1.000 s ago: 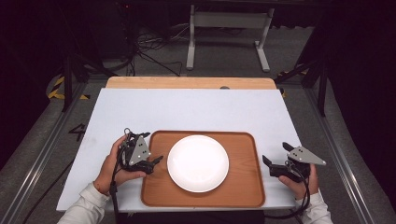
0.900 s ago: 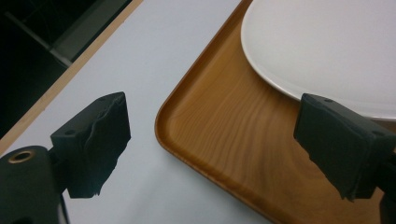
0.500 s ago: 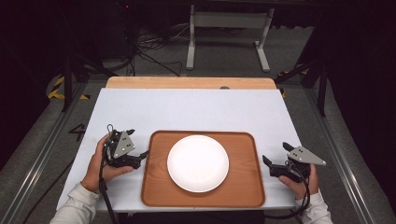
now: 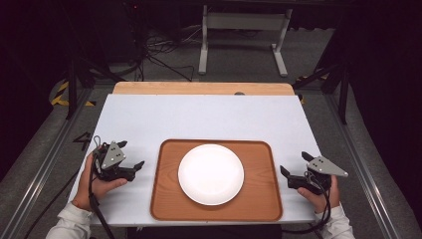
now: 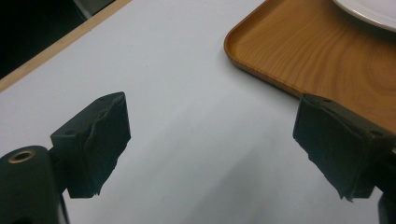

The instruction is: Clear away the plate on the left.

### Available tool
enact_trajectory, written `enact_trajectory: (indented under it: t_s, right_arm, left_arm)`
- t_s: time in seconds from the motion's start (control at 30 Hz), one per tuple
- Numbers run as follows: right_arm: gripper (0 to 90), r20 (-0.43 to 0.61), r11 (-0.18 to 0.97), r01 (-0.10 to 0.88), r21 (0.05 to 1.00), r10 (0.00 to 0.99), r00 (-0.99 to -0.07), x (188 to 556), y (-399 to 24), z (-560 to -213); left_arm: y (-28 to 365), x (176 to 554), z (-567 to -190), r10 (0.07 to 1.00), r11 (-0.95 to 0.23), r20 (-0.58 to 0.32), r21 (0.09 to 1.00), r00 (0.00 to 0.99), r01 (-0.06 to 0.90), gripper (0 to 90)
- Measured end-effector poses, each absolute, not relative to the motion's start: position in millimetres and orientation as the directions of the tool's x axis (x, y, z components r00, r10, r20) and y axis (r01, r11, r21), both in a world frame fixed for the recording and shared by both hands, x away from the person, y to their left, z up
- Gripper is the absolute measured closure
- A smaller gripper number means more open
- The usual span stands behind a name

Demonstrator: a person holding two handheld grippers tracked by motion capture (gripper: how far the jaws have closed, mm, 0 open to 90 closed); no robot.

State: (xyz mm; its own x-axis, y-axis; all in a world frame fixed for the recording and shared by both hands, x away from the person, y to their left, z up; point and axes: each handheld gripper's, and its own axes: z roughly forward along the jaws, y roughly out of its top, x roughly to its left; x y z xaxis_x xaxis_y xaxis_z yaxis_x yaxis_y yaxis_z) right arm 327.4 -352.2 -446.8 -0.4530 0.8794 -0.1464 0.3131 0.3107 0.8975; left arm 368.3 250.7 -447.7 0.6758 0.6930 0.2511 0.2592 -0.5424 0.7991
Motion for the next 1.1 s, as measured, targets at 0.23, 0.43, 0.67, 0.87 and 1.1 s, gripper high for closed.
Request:
enact_trajectory:
  t_s: [0.23, 0.43, 0.67, 0.87, 1.1]
  right_arm:
    - [7.7, -0.147, 0.311, 0.311, 0.898, 0.879, -0.453, 328, -352, -447]
    - [7.7, -0.142, 0.307, 0.312, 0.899, 0.878, -0.457, 329, -352, -447]
    - [7.7, -0.136, 0.302, 0.316, 0.899, 0.881, -0.454, 330, -354, -448]
    - [7.6, -0.138, 0.301, 0.308, 0.903, 0.879, -0.456, 329, -354, -447]
    - [7.6, -0.146, 0.310, 0.312, 0.898, 0.879, -0.454, 327, -353, -446]
  left_arm:
    - [271, 358, -453, 0.731, -0.485, 0.190, 0.821, 0.656, 0.302, 12.2]
    - [280, 350, -457, 0.748, -0.455, 0.160, 0.830, 0.644, 0.322, 12.4]
    - [285, 340, -459, 0.759, -0.412, 0.112, 0.845, 0.641, 0.341, 12.7]
    - [280, 340, -457, 0.751, -0.432, 0.129, 0.838, 0.647, 0.334, 12.6]
    - [276, 341, -456, 0.738, -0.442, 0.139, 0.839, 0.660, 0.317, 12.7]
